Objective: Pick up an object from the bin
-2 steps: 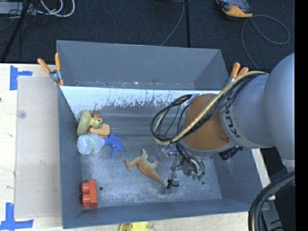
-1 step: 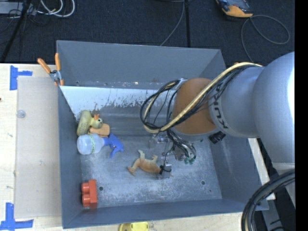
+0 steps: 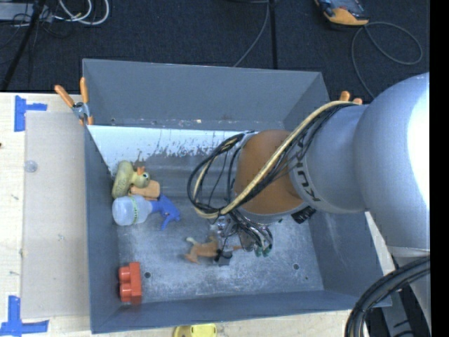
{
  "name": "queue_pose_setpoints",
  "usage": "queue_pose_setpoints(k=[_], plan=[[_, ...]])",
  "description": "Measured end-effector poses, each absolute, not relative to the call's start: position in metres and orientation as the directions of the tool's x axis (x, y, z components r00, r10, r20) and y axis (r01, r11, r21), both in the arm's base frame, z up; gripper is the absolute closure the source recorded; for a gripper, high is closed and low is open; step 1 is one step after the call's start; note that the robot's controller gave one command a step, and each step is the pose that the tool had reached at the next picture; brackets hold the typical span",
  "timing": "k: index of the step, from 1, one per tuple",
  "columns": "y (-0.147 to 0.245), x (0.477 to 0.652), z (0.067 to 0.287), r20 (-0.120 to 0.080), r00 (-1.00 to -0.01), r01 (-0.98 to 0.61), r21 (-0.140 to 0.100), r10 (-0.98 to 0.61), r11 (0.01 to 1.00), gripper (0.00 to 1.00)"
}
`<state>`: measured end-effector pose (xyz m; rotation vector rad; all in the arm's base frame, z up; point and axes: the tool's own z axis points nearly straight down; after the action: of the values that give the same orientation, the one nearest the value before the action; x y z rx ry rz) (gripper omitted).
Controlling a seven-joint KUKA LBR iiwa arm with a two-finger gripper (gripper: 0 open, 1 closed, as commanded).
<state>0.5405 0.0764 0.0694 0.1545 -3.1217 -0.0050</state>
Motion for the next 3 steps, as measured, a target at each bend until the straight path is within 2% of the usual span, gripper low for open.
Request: queue_pose_setpoints(k=[1, 2, 3], plan=[[0.076, 0.54, 0.069, 0.016, -0.995, -0.1, 0.004, -0.1, 0.995, 1.0], [0.088, 0.543, 0.18, 0.017, -0.999, -0.042, 0.003, -0.042, 0.999, 1.0], [0.088, 0.543, 0.18, 0.017, -0.999, -0.043, 0.003, -0.043, 0.999, 1.0]])
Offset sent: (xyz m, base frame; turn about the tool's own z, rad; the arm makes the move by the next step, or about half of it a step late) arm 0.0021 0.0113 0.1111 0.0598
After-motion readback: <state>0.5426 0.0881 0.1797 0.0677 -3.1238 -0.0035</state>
